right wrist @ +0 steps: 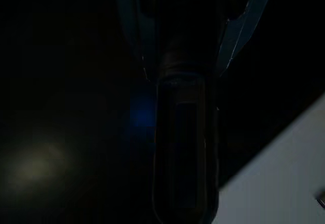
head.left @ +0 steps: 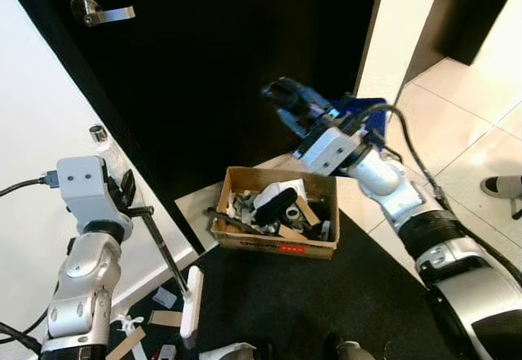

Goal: Sweep floor

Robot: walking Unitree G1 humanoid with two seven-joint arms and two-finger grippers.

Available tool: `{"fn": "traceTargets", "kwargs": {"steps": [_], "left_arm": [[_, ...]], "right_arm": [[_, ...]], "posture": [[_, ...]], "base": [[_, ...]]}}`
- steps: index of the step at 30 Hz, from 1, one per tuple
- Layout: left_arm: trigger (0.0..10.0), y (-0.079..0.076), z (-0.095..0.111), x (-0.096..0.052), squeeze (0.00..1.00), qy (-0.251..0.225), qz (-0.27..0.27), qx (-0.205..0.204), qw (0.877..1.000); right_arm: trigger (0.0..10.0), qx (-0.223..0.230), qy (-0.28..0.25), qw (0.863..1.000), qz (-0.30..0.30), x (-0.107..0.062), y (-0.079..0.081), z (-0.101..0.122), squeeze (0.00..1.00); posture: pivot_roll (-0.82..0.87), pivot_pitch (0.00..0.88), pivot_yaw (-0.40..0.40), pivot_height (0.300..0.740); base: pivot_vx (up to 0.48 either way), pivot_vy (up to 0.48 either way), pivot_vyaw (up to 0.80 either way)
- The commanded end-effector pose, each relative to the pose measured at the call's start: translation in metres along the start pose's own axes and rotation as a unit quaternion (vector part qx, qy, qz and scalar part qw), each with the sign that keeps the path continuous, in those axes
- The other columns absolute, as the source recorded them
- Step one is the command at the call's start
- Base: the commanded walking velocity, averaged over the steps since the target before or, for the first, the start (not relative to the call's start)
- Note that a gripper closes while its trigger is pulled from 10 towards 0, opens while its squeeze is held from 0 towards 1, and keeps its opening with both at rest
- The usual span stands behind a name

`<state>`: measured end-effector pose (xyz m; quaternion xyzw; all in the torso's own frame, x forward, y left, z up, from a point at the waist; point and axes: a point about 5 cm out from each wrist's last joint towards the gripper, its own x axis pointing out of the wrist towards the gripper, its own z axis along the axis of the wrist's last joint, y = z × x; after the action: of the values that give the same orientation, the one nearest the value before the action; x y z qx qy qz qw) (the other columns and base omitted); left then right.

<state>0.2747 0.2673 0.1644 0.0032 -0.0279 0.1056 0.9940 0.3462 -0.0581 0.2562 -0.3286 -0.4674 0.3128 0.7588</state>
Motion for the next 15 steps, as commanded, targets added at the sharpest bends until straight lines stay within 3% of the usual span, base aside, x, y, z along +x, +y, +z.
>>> {"fn": "traceTargets", "kwargs": {"steps": [1, 9, 15], "left_arm": [[10.0, -0.002, 0.000, -0.005, 0.00, 0.000, 0.001, 0.000, 1.000], [10.0, -0.005, -0.001, -0.006, 0.00, 0.002, -0.002, -0.003, 1.000], [10.0, -0.005, -0.001, -0.006, 0.00, 0.005, -0.002, -0.003, 1.000]], "right_arm": [[10.0, -0.007, -0.058, 0.998, 0.035, 0.011, 0.011, 0.015, 0.00], [10.0, -0.019, -0.074, 0.994, 0.079, 0.007, 0.029, 0.017, 0.00], [10.0, -0.032, -0.077, 0.991, 0.101, 0.002, 0.030, 0.016, 0.00]], "posture": [[0.08, 0.200, 0.038, 0.740], [0.09, 0.199, 0.040, 0.740], [0.09, 0.201, 0.044, 0.740]], "base": [[0.000, 0.000, 0.00], [0.000, 0.000, 0.00], [0.000, 0.000, 0.00]]}}
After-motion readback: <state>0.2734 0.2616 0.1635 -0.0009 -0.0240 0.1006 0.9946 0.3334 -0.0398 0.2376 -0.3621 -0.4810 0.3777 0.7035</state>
